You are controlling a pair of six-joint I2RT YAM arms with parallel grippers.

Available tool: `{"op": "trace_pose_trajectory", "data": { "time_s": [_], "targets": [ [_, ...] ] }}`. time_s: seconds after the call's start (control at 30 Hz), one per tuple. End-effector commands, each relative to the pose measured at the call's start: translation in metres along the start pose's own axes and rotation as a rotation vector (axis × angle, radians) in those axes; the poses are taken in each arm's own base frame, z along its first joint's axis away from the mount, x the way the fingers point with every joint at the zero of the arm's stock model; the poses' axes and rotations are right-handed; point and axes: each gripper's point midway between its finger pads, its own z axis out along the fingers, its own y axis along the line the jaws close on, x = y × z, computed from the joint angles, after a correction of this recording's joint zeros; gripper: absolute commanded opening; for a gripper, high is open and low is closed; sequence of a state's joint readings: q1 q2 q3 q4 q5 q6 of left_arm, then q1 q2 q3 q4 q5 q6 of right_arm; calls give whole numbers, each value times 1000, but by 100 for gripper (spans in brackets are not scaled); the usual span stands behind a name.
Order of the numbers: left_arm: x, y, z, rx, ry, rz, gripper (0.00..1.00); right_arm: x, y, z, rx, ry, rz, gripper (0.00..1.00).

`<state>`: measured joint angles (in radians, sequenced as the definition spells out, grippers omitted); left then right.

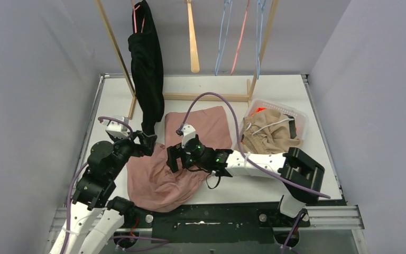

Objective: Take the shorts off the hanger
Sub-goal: Pick up the shorts at the center of the board.

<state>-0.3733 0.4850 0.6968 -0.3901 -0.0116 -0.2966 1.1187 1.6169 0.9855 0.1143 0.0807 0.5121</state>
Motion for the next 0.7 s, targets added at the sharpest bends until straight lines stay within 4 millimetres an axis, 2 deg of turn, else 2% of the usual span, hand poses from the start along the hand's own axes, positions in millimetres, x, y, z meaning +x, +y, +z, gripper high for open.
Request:
{"op": "trace_pose_trajectory", "data": {
  "time_s": [0.0, 0.07, 0.2, 0.23, 0.27, 0.3, 0.37, 0.43, 0.53, 0.57, 0.67],
  "targets": [
    [-19, 9, -1, -58, -92, 0, 80, 42, 4, 11, 68, 197, 137, 93],
    [-18, 16, -3, -92, -94, 17, 80, 56, -3, 17, 143, 248, 124, 93],
    [-9, 33, -6, -168, -86, 56, 80, 90, -48, 24, 448, 337, 84, 93],
    [-1, 38, -5, -182, -70, 62, 80, 100, -61, 20, 524, 361, 59, 93],
    [1, 40, -4, -192, -66, 64, 80, 101, -69, 19, 584, 358, 46, 91],
    [0, 40, -5, -195, -71, 62, 80, 105, -78, 15, 648, 358, 38, 84],
    [0, 41, -5, -200, -75, 58, 80, 105, -89, 7, 727, 327, 42, 62],
    [1, 43, -5, -211, -76, 59, 80, 95, -93, -4, 757, 259, 50, 46],
    [0, 46, -6, -229, -82, 58, 80, 65, -88, -21, 700, 102, 90, 19],
    [0, 47, -6, -233, -82, 58, 80, 54, -86, -26, 670, 46, 108, 12],
    [0, 47, -5, -233, -85, 58, 80, 10, -76, -54, 567, -127, 182, 0]
  ]
}}
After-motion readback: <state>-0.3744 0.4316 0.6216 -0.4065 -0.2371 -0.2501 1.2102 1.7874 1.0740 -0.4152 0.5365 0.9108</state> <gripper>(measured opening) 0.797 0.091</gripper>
